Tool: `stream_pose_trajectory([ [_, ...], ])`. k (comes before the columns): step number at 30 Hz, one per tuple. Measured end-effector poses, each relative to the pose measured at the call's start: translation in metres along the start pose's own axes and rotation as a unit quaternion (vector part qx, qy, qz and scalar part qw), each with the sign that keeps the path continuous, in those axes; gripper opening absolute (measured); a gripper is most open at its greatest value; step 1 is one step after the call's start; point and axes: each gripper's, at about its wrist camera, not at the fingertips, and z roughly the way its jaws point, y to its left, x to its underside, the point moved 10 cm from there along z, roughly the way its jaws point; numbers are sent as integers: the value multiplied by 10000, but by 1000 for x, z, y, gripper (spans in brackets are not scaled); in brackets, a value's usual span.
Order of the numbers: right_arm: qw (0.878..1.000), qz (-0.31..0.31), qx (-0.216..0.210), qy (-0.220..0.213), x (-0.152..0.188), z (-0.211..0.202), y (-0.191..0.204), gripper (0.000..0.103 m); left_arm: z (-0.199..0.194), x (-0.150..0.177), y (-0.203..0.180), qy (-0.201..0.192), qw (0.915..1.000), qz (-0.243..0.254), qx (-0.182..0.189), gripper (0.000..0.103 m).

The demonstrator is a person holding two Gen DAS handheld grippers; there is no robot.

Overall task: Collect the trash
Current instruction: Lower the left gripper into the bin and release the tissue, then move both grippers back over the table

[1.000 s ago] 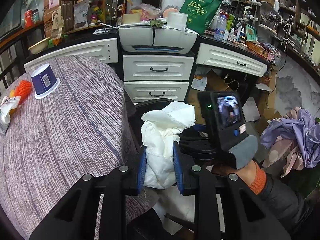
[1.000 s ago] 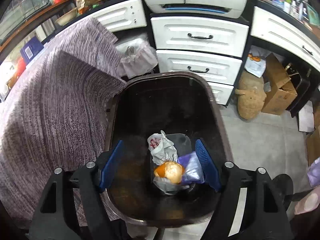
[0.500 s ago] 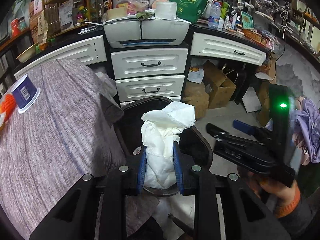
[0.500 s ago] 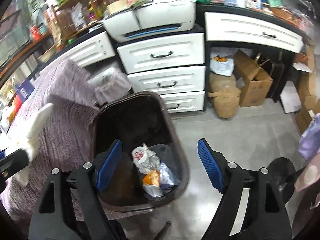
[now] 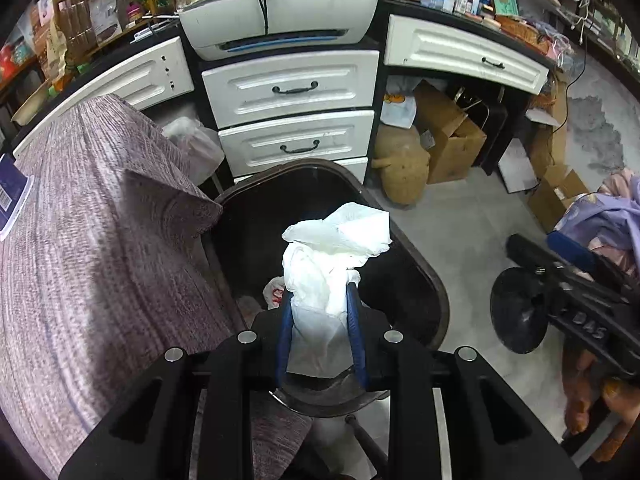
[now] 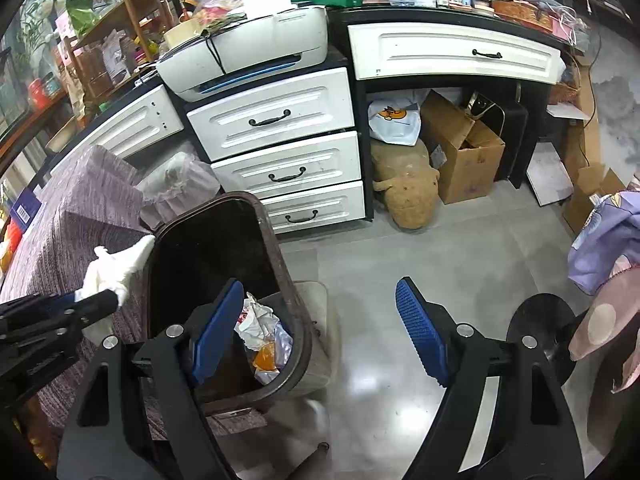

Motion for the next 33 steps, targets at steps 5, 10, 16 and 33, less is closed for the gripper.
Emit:
stream_pose_trajectory([
  [5, 9999, 100, 21, -2, 0, 1, -6, 78, 13, 0, 3, 92, 9998, 5, -180, 34],
  [10, 9998, 150, 80, 34, 1, 2, -9, 78, 16, -1, 9, 33, 9994, -62, -328, 75],
  [16, 9998, 152, 97, 69, 2, 4, -8, 78, 16, 2, -2, 41, 10000, 42, -65, 90],
  [33, 10000, -15, -1, 82, -2, -1, 12, 81, -44, 1, -7, -620, 9979, 33, 161, 95],
])
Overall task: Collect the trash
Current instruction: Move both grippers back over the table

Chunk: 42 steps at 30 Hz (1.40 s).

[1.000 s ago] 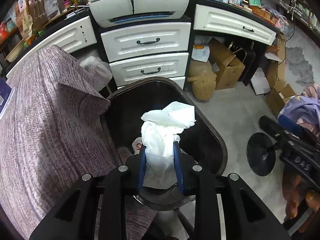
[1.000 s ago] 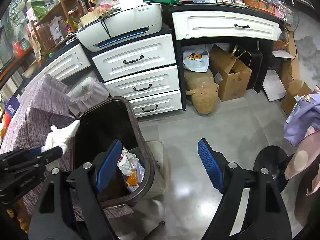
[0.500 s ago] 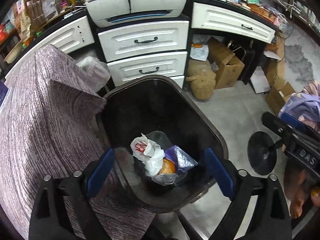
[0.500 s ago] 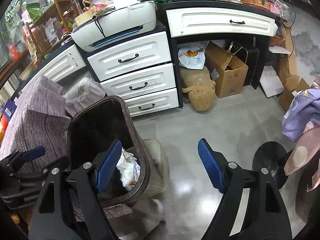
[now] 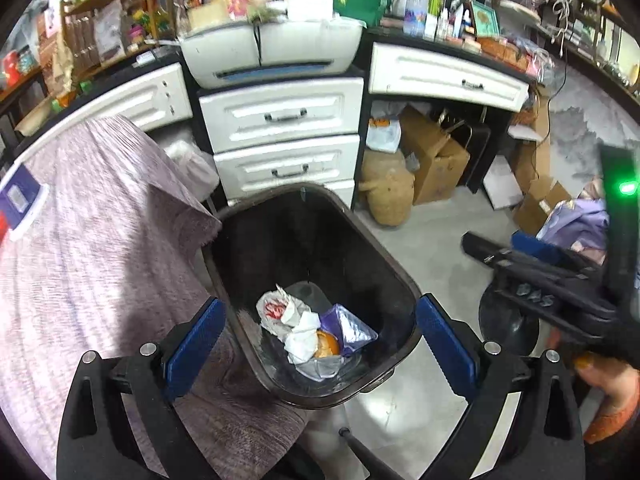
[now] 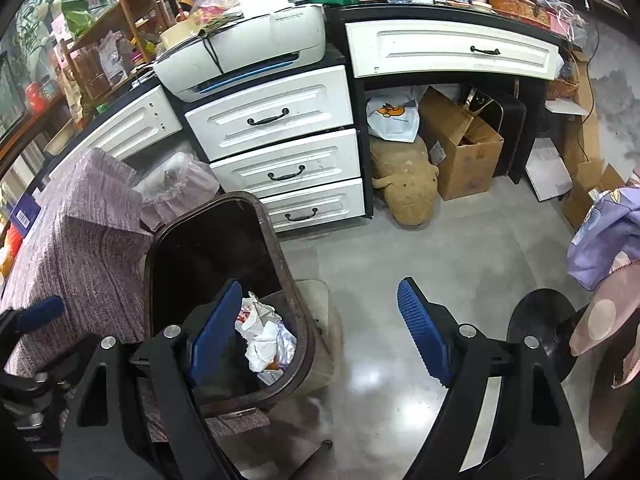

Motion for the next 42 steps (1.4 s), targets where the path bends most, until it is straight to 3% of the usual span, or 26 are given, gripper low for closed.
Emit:
stream_pose_trajectory([
  [6, 9996, -223, -182, -61, -4, -9, 27, 82, -46, -5, 13, -451, 9988, -83, -167, 95],
  [13, 9952, -757, -602, -164, -7, -29, 88, 85, -94, 2, 44, -825, 9953, -157, -479, 97],
  [22, 9773, -1660, -1299, -206, 0, -52, 191, 86, -133, 29, 133, -721, 9887, -723, -1097, 97],
  [29, 9563, -2267, -1839, -153, 11, -68, 269, 86, -169, 52, 208, -724, 9759, -1143, -1713, 97],
  [37, 9284, -2896, -2326, -107, 30, -84, 343, 86, -190, 73, 280, -587, 9634, -1628, -2050, 97],
  [42, 9217, -3034, -2413, -135, 30, -87, 367, 86, -198, 80, 336, -545, 9419, -2397, -2287, 97],
])
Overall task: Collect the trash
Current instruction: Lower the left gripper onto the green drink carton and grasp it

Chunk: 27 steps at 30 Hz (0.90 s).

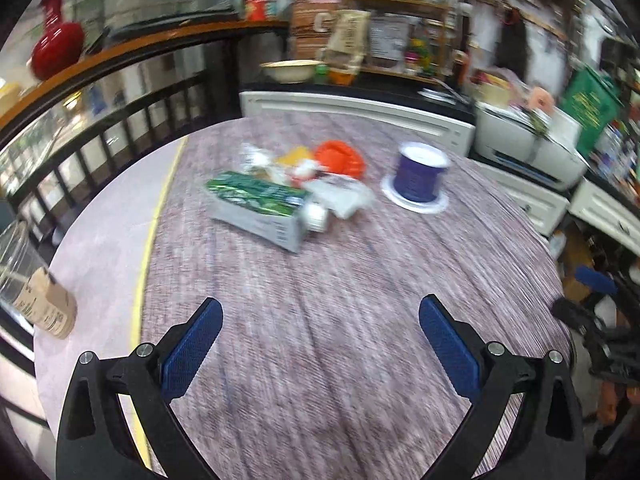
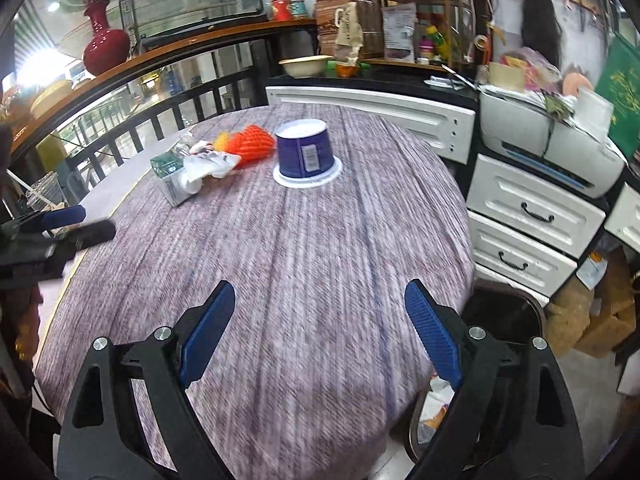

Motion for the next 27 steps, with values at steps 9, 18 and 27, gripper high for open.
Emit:
stream_pose_trajectory([
  [9, 9997, -258, -5, 9, -10, 13, 15, 86, 33, -26, 51, 223, 9945, -989, -264, 97],
  [18, 9992, -398, -46, -38, -22, 20, 21, 86, 74, -40, 59, 810, 9844, -1545, -209, 97],
  [27, 9997, -254, -12, -18, -22, 20, 4, 86, 116, -45, 53, 1761, 9700, -1656, -269, 97],
])
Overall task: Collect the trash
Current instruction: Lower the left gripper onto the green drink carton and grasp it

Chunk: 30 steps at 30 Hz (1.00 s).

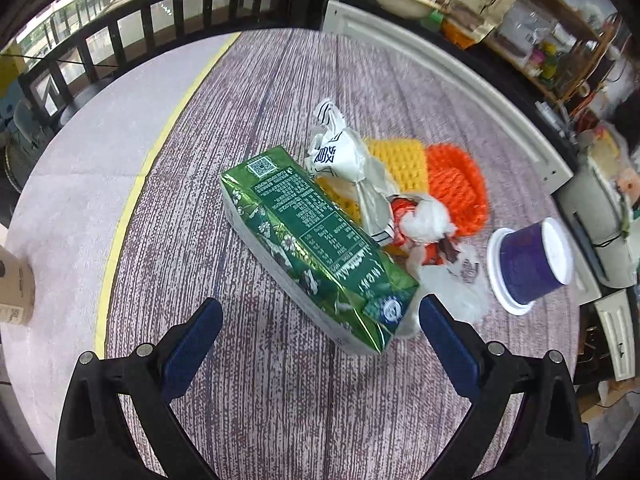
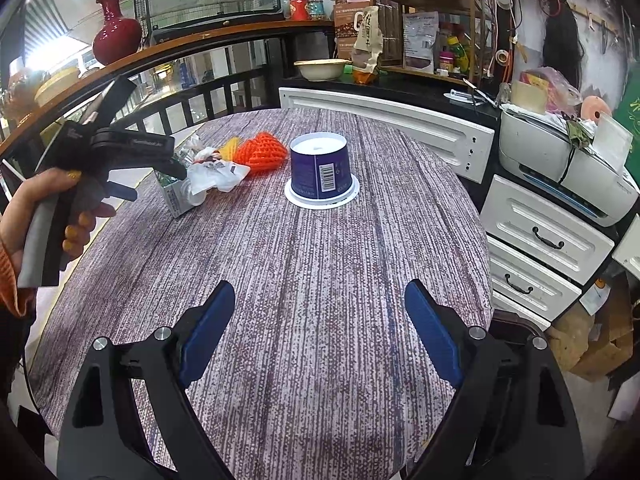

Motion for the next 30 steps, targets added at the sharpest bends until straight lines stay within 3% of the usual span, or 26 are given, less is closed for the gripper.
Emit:
stream_pose_trajectory([
  [9, 9999, 125, 70, -9, 2, -1, -19, 86, 0, -24, -10, -74, 9995, -145, 287, 97],
  [11, 9998, 171, 64, 30, 4, 1, -22, 86, -2, -26, -5, -165, 9998, -25, -100, 97],
  [14, 9997, 208, 32, 82, 9, 3, -23, 86, -1, -24, 2, -163, 9995, -58, -257, 91],
  [18, 9997, 213, 26, 144, 11, 9, -24, 86, 6, -18, 12, 54, 9989, -448, 96, 87],
  [21, 9996, 263, -8, 142, 10, 12, -23, 86, 8, -18, 3, 67, 9994, -338, -27, 85],
  [24, 9996, 267, -7, 116, 7, 11, -20, 86, 24, -19, -7, 355, 9992, -193, -56, 83],
  [30, 9998, 202, 56, 75, 5, 8, -20, 86, 20, -9, 3, 188, 9997, -109, 144, 67],
])
